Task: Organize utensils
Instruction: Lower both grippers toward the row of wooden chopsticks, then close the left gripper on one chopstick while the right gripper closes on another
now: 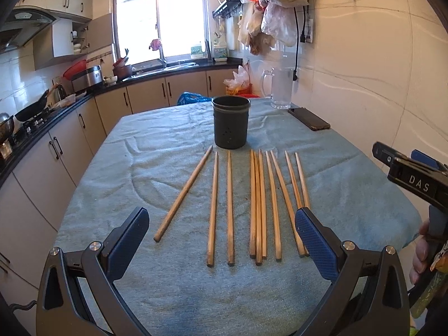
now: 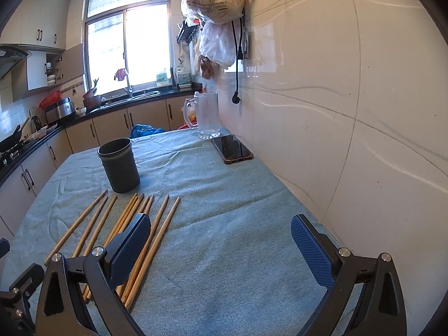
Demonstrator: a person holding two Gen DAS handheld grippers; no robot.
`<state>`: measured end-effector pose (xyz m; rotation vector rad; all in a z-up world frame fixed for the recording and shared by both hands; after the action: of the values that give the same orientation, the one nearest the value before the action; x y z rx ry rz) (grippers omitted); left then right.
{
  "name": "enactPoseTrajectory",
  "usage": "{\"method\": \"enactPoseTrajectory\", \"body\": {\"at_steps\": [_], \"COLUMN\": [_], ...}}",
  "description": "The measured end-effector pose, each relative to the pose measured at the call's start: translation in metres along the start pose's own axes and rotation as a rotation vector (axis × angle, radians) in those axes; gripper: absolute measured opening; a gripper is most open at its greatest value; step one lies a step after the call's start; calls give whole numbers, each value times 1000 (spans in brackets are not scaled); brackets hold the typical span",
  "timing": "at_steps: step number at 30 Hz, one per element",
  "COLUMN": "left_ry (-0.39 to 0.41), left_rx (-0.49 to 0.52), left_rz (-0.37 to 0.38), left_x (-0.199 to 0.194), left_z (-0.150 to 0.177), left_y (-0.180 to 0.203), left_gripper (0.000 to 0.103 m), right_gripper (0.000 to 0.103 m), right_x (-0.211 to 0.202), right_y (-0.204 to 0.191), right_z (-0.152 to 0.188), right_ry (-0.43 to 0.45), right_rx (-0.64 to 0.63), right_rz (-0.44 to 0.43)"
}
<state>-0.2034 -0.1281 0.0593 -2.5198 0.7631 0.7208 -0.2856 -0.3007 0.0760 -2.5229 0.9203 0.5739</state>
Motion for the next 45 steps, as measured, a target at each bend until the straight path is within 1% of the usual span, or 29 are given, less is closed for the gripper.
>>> {"method": "enactPoseTrajectory", "body": {"at_steps": [3,6,7,10,12,13,14,15,17,18,19,20,22,23,24,25,27,28,30,33,34,35,36,39,42,45], "left_ry": [5,-26,-44,-88,-120,-139,-166,-186,-245,-277,-310,-325,-347,-361,-367,-373,-390,-400,-417,-439,-454,-466,-467,-470,-472,-474], "left_rx": [7,26,29,10,-10,-6,4,12,13,1,-16,-24,-27,-18,-9,2,30,46,67,92,98,99,97,73,34,23], "left_rz": [-23,-66,-67,-21,17,25,33,40,80,106,144,167,181,193,205,215,222,229,244,238,237,239,237,252,264,265], "left_x": [-4,3,8,27,47,56,69,80,108,122,138,149,169,180,187,193,204,211,221,232,236,240,242,246,250,254], "left_z": [-6,-18,-22,-34,-42,-44,-47,-47,-47,-46,-44,-43,-42,-41,-41,-40,-40,-39,-38,-38,-37,-36,-36,-41,-45,-48], "left_y": [-11,-36,-46,-72,-88,-93,-97,-98,-100,-99,-97,-95,-91,-87,-83,-79,-73,-69,-61,-56,-54,-53,-53,-54,-61,-63], "left_gripper": [103,103,103,103,96,85,75,70,50,47,44,43,40,36,35,34,30,24,23,23,20,15,15,15,15,15], "right_gripper": [102,102,102,102,102,101,97,94,79,75,63,57,54,49,45,45,39,38,36,35,35,31,27,24,23,23], "right_x": [-1,10,15,35,47,55,63,71,85,96,103,111,132,138,147,154,166,171,178,185,186,189,190,194,200,205], "right_y": [0,-2,-3,-8,-12,-15,-18,-21,-28,-32,-35,-37,-44,-45,-47,-50,-53,-54,-57,-61,-61,-63,-63,-65,-66,-69], "right_z": [0,3,5,9,12,14,15,15,15,15,15,16,18,20,22,24,27,29,31,32,32,32,32,30,27,25], "right_ry": [3,-59,-83,-165,-214,-245,-277,-300,-346,-377,-399,-422,-476,-494,-524,-544,-568,-580,-600,-607,-610,-615,-615,-621,-643,-657], "right_rx": [-10,-18,-20,-42,-44,-45,-43,-41,-37,-33,-32,-31,-27,-26,-25,-25,-30,-34,-40,-56,-59,-64,-72,-93,-97,-104], "right_rz": [4,-29,-43,-79,-100,-112,-130,-141,-165,-181,-185,-187,-189,-184,-179,-182,-169,-159,-149,-139,-139,-137,-133,-124,-118,-98]}}
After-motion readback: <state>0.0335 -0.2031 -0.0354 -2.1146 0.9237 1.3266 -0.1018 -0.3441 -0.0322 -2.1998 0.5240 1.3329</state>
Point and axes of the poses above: each gripper's, at about its wrist camera, not at the fingertips, and x roughly the way its jaws point, y to its right, z to its underside, the point moved 6 cm from there along x, roughly the way its jaws point, and after that the axes turned 13 degrees about x, right-handed, at the moved point
